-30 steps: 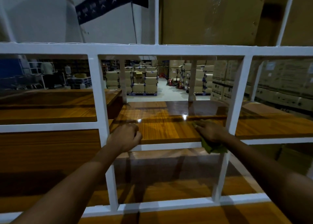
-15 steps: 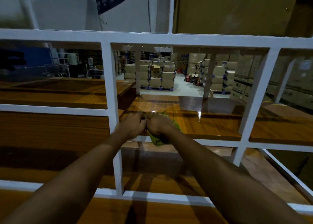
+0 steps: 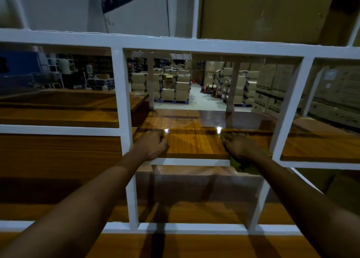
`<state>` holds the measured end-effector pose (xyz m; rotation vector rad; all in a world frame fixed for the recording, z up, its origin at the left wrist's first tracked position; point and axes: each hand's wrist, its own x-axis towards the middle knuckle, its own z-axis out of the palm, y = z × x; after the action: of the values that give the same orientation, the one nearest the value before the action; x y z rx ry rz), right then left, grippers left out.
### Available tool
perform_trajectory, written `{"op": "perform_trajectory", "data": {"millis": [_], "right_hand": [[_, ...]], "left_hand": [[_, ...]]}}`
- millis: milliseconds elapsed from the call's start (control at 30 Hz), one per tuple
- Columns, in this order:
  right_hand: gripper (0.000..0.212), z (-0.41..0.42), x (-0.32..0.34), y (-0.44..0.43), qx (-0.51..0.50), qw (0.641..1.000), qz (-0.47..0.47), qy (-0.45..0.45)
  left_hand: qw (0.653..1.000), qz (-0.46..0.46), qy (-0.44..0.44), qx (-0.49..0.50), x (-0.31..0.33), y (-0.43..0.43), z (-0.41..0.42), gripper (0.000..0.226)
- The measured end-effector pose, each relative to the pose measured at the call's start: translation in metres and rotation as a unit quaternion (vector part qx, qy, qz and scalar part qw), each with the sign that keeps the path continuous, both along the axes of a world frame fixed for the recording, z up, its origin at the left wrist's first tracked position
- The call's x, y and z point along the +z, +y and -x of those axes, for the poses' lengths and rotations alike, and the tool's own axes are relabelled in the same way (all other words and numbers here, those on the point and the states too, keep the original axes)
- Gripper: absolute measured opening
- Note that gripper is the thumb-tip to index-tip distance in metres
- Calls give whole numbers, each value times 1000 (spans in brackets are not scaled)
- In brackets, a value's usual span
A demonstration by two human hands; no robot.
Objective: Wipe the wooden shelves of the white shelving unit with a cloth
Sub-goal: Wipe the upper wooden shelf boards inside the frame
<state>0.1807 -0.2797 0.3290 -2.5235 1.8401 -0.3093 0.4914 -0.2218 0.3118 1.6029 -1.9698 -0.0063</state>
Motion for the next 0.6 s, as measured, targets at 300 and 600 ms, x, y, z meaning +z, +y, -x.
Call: {"op": "perform_trajectory", "data": {"millis": [300, 600], "right_hand": [[37, -169, -24, 67, 70, 993, 93, -13], [47, -106, -16, 37, 64, 995, 8, -74]], "left_hand": [[998, 26, 50, 14, -2, 3, 2, 45], [993, 62, 99, -23, -6, -1, -3, 46]]}}
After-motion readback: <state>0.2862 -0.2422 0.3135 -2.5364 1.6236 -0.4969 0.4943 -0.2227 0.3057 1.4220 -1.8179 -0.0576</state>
